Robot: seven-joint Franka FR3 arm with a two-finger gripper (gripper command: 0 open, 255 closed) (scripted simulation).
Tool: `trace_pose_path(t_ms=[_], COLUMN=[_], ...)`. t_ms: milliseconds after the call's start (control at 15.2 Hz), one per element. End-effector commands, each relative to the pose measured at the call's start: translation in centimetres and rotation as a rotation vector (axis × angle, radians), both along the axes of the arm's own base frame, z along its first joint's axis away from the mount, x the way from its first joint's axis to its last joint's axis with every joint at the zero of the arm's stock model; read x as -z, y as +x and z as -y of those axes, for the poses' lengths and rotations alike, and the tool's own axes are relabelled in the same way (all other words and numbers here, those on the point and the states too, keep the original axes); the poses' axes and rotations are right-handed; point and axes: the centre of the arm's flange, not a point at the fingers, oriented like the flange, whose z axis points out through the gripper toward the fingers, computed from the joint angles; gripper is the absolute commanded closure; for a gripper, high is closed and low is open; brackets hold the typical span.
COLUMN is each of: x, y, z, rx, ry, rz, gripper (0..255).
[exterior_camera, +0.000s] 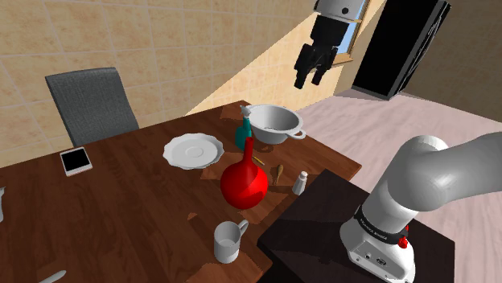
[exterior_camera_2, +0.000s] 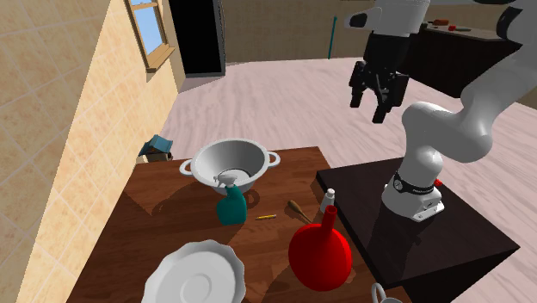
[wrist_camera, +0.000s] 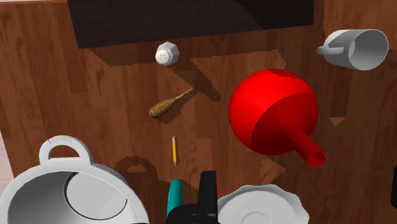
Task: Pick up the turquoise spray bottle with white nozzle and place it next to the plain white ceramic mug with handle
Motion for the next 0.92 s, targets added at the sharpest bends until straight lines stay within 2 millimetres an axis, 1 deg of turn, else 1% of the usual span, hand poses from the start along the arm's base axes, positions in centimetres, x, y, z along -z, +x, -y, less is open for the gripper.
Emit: trace_pose_path(t_ms=[0,858], x=[0.0,9.3], y=[0.0,13.8], z=[0.0,5.2], rx=[0.000,-0.030], ry=[0.000,-0.029], rz=[0.000,-0.038], gripper=[0,0])
